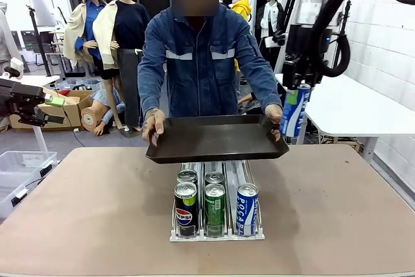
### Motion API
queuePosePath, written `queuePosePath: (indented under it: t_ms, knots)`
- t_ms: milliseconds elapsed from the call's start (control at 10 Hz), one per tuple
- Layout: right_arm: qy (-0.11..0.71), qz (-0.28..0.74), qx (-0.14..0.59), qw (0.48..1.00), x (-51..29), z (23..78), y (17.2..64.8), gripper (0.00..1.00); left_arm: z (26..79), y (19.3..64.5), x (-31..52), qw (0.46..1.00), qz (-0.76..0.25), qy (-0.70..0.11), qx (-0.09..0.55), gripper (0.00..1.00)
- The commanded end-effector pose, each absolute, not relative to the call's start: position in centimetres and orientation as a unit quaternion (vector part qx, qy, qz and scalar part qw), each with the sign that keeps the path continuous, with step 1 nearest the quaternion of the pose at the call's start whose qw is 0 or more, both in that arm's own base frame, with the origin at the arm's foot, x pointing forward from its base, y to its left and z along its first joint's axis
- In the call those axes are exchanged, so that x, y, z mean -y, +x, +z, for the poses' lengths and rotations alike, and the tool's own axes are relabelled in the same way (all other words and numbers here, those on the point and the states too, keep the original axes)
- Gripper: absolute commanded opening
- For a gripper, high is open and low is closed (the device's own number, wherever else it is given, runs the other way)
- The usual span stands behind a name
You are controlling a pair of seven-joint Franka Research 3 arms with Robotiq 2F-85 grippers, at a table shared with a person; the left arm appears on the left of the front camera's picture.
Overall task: Retrieve and hand over the desired beverage to the person.
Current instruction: Place the picked can on the Handle tray extended by the person.
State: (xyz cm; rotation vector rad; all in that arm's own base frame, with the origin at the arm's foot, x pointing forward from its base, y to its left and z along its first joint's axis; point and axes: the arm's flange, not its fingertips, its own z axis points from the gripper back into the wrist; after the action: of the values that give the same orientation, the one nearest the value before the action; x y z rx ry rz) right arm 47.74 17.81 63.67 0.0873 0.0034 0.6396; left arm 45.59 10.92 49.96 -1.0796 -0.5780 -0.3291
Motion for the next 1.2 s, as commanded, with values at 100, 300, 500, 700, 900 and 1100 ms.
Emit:
queuePosePath:
  t_ms: [100, 300, 500, 700, 900, 1100]
  knots:
    - [0.042, 0.346, -0.007, 0.937, -22.0, 64.3, 49.4, 0.00, 50.1, 45.5, -11.0, 0.804, -0.152, -0.507, 0.272, 1.00]
    - [0.039, 0.362, -0.011, 0.931, -24.7, 63.7, 50.1, 0.00, 50.1, 45.5, -11.0, 0.804, -0.152, -0.507, 0.272, 1.00]
    - [0.023, 0.371, -0.006, 0.928, -27.2, 63.0, 50.7, 0.00, 50.1, 45.5, -11.0, 0.804, -0.152, -0.507, 0.272, 1.00]
    - [0.007, 0.374, -0.005, 0.927, -29.5, 61.7, 51.7, 0.00, 50.1, 45.5, -11.0, 0.804, -0.152, -0.507, 0.272, 1.00]
    - [-0.002, 0.384, 0.000, 0.924, -31.1, 60.7, 52.5, 0.00, 50.1, 45.5, -11.0, 0.804, -0.152, -0.507, 0.272, 1.00]
    - [-0.001, 0.381, 0.005, 0.924, -32.2, 59.2, 53.5, 0.00, 50.1, 45.5, -11.0, 0.804, -0.152, -0.507, 0.272, 1.00]
